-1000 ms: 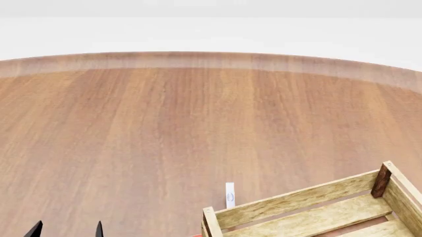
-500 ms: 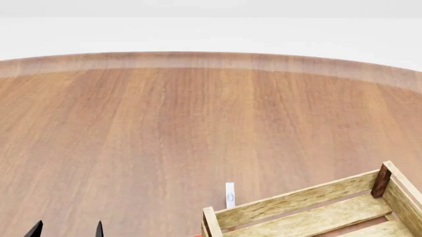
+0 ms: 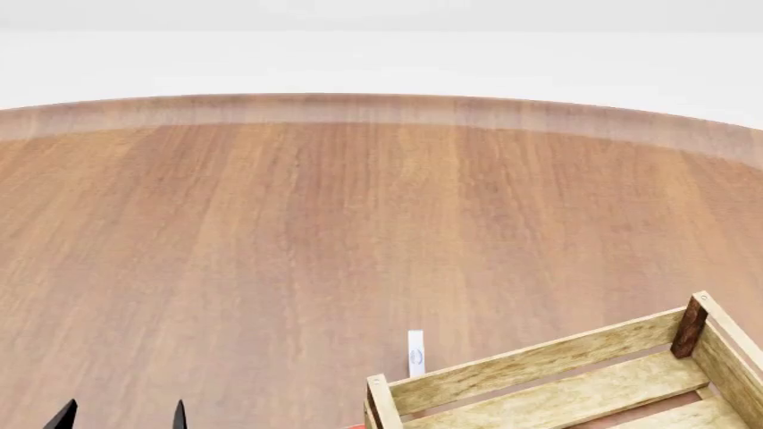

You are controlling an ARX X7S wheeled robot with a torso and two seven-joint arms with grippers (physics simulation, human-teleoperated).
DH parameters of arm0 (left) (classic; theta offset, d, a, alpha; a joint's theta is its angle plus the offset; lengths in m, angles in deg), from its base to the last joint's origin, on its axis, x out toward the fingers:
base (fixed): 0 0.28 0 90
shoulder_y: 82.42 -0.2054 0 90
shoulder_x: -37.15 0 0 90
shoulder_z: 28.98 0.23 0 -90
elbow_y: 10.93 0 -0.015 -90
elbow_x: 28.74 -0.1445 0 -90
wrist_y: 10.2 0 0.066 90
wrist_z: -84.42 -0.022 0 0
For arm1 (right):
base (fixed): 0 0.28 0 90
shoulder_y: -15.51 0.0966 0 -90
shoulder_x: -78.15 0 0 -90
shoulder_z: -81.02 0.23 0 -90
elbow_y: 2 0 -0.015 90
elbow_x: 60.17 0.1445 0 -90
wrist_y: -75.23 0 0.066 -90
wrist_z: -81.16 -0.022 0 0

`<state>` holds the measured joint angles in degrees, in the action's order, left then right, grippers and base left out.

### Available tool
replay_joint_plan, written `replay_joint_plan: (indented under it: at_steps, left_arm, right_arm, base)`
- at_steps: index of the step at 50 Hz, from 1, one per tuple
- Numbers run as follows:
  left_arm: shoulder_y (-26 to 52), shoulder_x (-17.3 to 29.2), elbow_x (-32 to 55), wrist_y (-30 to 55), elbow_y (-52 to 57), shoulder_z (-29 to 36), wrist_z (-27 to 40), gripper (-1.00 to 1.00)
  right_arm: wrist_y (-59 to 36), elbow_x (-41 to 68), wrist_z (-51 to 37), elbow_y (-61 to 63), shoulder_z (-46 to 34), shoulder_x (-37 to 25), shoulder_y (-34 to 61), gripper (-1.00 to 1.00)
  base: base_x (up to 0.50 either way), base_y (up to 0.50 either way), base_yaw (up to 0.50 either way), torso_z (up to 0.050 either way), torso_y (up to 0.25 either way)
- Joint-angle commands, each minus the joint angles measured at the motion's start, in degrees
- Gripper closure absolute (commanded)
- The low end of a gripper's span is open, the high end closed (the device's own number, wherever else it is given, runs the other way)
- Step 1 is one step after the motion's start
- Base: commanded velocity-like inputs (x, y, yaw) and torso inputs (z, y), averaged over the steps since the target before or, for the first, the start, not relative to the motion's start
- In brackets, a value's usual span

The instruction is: Pick up the tomato sauce, and put it in the wooden tray.

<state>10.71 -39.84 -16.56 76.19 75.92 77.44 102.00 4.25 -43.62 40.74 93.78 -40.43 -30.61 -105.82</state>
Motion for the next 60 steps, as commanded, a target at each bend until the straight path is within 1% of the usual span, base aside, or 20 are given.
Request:
replay_joint_plan:
  at_steps: [1,60]
  left_arm:
    - [0.04,0.18,0.18,-0.05,0.02,0.24,0.23,-1.0]
    - [0.13,1.2,0.98,0.11,0.67,1.5,1.62,-1.0]
  right_arm:
    - [-1.5,0.32,0.41,-1.19,-0.83,0.0,1.05,-1.0]
    - [-1.65,2.15,0.96,-4.1,-1.89,-0.25,3.07,-1.0]
  base:
    - [0.0,0.0,0.0,0.0,0.0]
    - [0.0,0.0,0.0,0.0,0.0]
